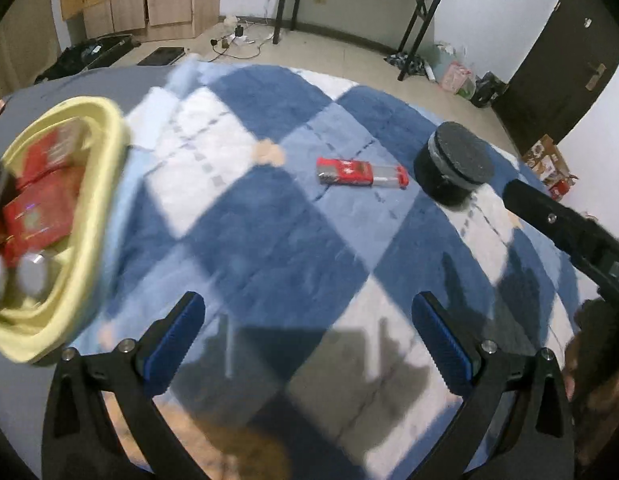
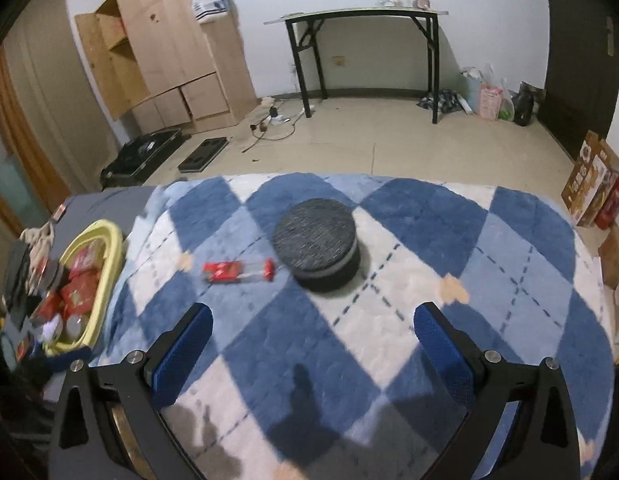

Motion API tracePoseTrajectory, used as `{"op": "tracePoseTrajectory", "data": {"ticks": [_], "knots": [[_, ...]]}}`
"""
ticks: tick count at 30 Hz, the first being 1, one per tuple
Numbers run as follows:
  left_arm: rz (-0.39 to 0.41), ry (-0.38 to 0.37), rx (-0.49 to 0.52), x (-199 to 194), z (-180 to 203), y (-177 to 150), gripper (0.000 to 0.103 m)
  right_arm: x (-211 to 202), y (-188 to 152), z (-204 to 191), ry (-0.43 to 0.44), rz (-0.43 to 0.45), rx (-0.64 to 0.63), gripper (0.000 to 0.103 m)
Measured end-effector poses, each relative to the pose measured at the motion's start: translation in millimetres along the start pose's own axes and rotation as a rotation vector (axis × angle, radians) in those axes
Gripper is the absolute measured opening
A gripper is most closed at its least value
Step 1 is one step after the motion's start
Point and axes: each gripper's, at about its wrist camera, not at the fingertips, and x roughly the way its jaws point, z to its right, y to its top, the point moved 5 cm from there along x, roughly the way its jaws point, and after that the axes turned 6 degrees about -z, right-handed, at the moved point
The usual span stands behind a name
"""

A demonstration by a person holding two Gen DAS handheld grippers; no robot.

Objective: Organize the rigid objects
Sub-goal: 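Grasp the red-capped clear tube with the left tool while the right grasps the black puck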

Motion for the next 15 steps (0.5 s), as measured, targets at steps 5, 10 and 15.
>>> {"op": "tracePoseTrajectory", "data": {"ticks": [5,10,15], "knots": [[0.011,0.008,-0.014,43,16,31,0.103,52,29,1,0.023,-0.032,0.015,0.103],[0.041,0.036,-0.011,64,25,55,0.103,91,45,6,0.016,-0.064,0.005,0.102],[0.073,0.033,0.000,65,32,68,0.103,114,48,12,0.036,-0.095,0.016,0.102]]}}
